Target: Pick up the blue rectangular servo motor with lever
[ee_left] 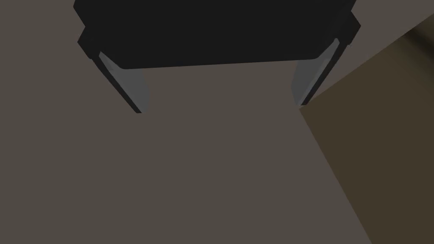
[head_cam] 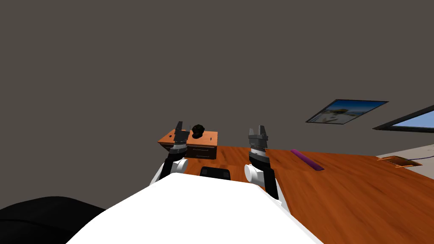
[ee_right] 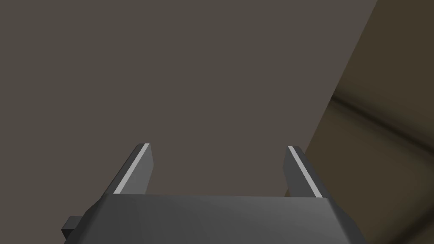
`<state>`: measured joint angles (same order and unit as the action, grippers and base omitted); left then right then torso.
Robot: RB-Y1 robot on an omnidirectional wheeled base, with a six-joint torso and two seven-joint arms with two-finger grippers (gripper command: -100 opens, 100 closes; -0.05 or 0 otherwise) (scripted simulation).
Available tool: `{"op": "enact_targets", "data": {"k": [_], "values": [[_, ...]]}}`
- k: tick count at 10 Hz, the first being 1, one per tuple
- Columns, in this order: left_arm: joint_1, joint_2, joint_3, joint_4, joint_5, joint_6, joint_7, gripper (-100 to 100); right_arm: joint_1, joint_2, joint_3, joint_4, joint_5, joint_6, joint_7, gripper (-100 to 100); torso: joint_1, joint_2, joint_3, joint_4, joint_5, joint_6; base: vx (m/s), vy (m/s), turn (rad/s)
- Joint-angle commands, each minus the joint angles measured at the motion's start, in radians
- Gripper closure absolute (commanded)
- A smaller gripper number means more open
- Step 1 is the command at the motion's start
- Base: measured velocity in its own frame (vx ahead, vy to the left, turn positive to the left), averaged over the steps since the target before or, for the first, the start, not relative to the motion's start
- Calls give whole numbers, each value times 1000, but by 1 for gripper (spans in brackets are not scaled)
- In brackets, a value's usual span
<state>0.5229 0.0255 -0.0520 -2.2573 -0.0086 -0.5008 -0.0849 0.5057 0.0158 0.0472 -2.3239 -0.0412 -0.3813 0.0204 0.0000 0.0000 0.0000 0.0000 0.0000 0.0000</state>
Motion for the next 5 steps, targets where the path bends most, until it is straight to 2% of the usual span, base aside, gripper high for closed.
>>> {"op": "enact_targets", "data": {"k": [1, 3, 5], "values": [[-4, 33, 1, 26, -7, 9, -2, -100, 0, 0, 0, 0, 0, 0, 0, 0, 0, 0, 0, 0, 0, 0, -51, -21, -116], [-8, 65, 2, 64, -17, 22, -4, -100, 0, 0, 0, 0, 0, 0, 0, 0, -1, 5, 3, 1, 0, 0, -90, -23, -113], [-14, 98, 2, 116, -30, 40, -8, -100, 0, 0, 0, 0, 0, 0, 0, 0, -3, 8, 4, 2, -1, 0, -129, -53, -147]]}}
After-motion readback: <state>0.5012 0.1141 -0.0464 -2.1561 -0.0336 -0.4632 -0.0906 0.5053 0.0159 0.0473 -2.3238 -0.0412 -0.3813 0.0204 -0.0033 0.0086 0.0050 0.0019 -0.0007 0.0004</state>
